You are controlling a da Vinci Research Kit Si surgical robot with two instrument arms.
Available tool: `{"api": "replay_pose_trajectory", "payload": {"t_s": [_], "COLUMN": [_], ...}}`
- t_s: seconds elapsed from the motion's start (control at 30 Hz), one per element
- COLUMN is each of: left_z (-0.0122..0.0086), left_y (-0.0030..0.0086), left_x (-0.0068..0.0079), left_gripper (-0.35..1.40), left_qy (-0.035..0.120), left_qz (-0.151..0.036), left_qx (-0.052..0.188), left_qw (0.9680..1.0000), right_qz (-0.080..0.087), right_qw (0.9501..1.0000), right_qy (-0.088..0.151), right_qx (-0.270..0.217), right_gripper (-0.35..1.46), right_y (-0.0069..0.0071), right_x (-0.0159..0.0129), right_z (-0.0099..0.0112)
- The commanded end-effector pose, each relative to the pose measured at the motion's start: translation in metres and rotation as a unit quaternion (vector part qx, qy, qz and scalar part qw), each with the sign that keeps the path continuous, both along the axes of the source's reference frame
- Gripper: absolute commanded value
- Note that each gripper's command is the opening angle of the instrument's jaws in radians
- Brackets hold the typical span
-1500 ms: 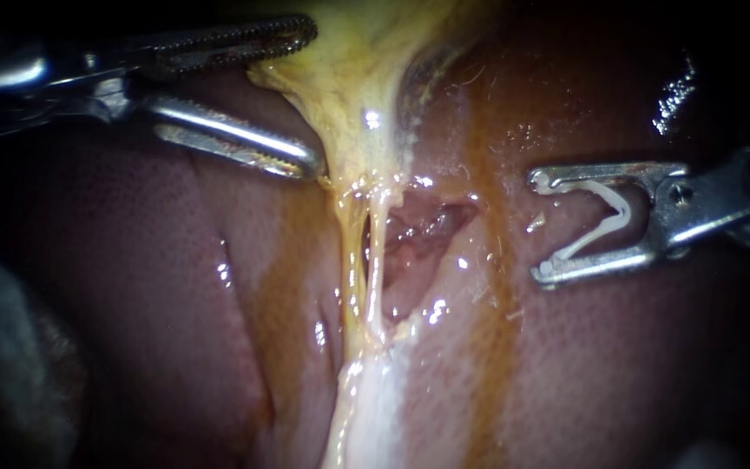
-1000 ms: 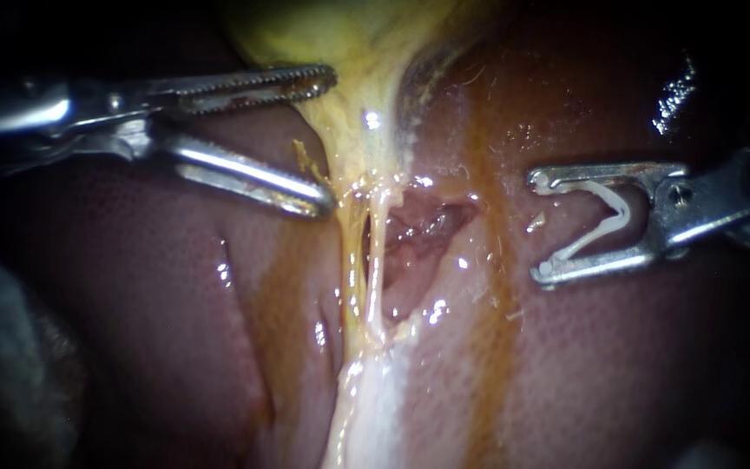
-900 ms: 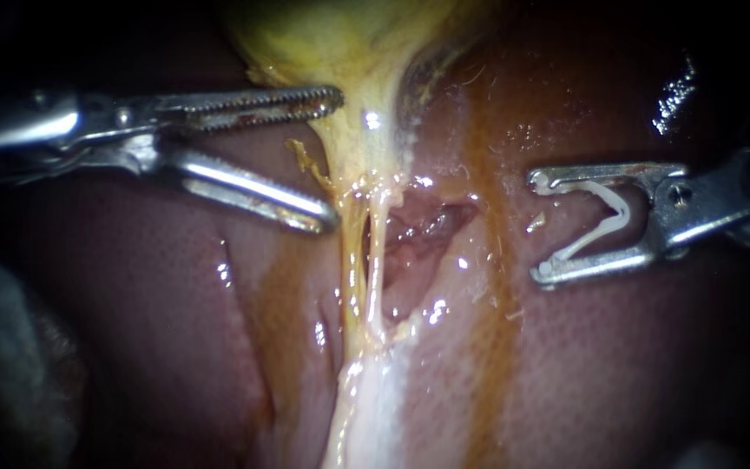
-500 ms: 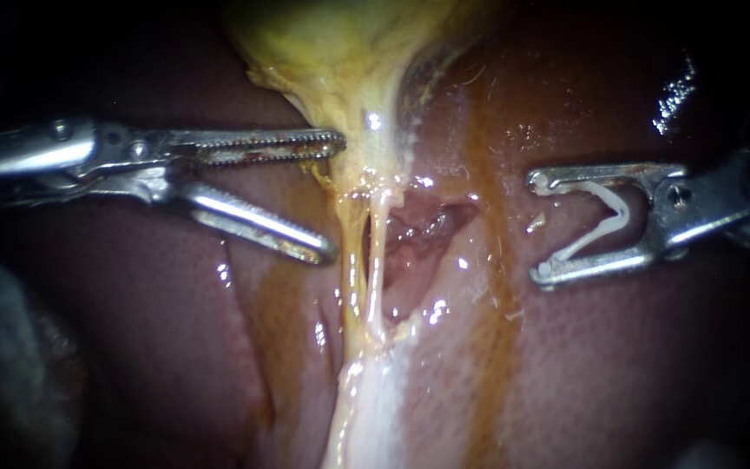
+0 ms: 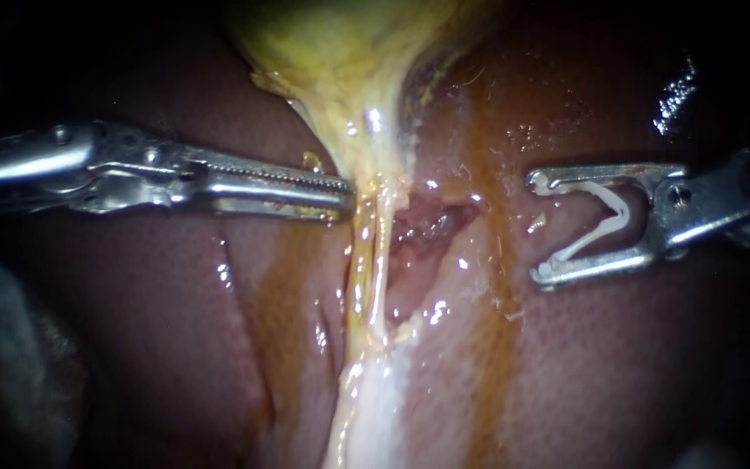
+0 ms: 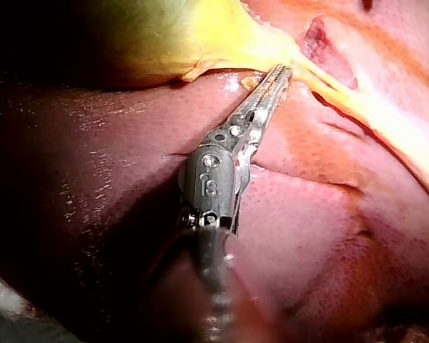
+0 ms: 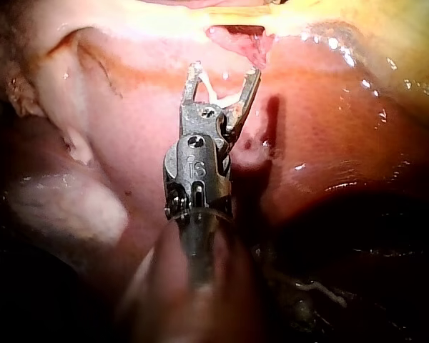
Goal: Grabbing gallbladder
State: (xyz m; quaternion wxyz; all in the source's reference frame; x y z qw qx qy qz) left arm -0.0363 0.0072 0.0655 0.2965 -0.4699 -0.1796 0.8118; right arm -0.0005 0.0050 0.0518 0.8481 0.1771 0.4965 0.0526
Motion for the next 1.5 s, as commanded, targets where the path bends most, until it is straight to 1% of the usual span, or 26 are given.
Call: {"api": "replay_pose_trajectory", "payload": {"t_s": [0.03, 0.23, 0.3, 0.33, 0.43, 0.53, 0.7, 0.8, 0.83, 1.0, 1.07, 1.13, 1.23, 1.5], "left_z": [0.0, -0.0003, -0.0003, -0.0004, -0.001, -0.0022, -0.0049, -0.0067, -0.0073, -0.0101, -0.0107, -0.0111, -0.011, -0.0109], "left_y": [0.0, 0.0001, 0.0, 0.0, 0.0001, 0.0005, 0.0016, 0.0027, 0.003, 0.0049, 0.0054, 0.0058, 0.0059, 0.0058], "left_x": [0.0001, 0.0006, 0.0007, 0.0008, 0.0011, 0.0011, 0.0012, 0.0015, 0.0016, 0.0027, 0.0032, 0.0037, 0.0041, 0.0041], "left_gripper": [-0.33, -0.35, -0.35, -0.35, -0.35, -0.35, -0.35, -0.35, -0.35, -0.35, -0.35, -0.35, -0.35, -0.35], "left_qy": [-0.001, 0.006, 0.011, 0.015, 0.019, 0.017, 0.014, 0.011, 0.008, -0.006, -0.007, -0.005, -0.005, -0.005], "left_qz": [0.001, 0.007, 0.011, 0.011, 0.006, 0.0, 0.001, 0.002, 0.004, -0.014, -0.018, -0.021, -0.021, -0.021], "left_qx": [-0.001, 0.003, 0.005, 0.008, 0.024, 0.041, 0.052, 0.058, 0.061, 0.059, 0.059, 0.059, 0.058, 0.058], "left_qw": [1.0, 0.9999, 0.9999, 0.9998, 0.9995, 0.999, 0.9985, 0.9982, 0.9981, 0.9981, 0.9981, 0.998, 0.9981, 0.9981], "right_qz": [0.0, 0.0, 0.0, 0.0, 0.0, 0.0, 0.0, 0.0, 0.0, 0.0, 0.0, 0.0, 0.0, 0.0], "right_qw": [1.0, 1.0, 1.0, 1.0, 1.0, 1.0, 1.0, 1.0, 1.0, 1.0, 1.0, 1.0, 1.0, 1.0], "right_qy": [0.0, 0.0, 0.0, 0.0, 0.0, 0.0, 0.0, 0.0, 0.0, 0.0, 0.0, 0.0, 0.0, 0.0], "right_qx": [0.0, 0.0, 0.0, 0.0, 0.0, 0.0, 0.0, 0.0, 0.0, 0.0, 0.0, 0.0, 0.0, 0.0], "right_gripper": [0.5, 0.5, 0.5, 0.5, 0.5, 0.5, 0.5, 0.5, 0.5, 0.5, 0.5, 0.5, 0.5, 0.5], "right_y": [0.0, 0.0, 0.0, 0.0, 0.0, 0.0, 0.0, 0.0, 0.0, 0.0, 0.0, 0.0, 0.0, 0.0], "right_x": [0.0, 0.0, 0.0, 0.0, 0.0, 0.0, 0.0, 0.0, 0.0, 0.0, 0.0, 0.0, 0.0, 0.0], "right_z": [0.0, 0.0, 0.0, 0.0, 0.0, 0.0, 0.0, -0.0001, -0.0001, -0.0001, -0.0001, -0.0001, -0.0001, 0.0]}}
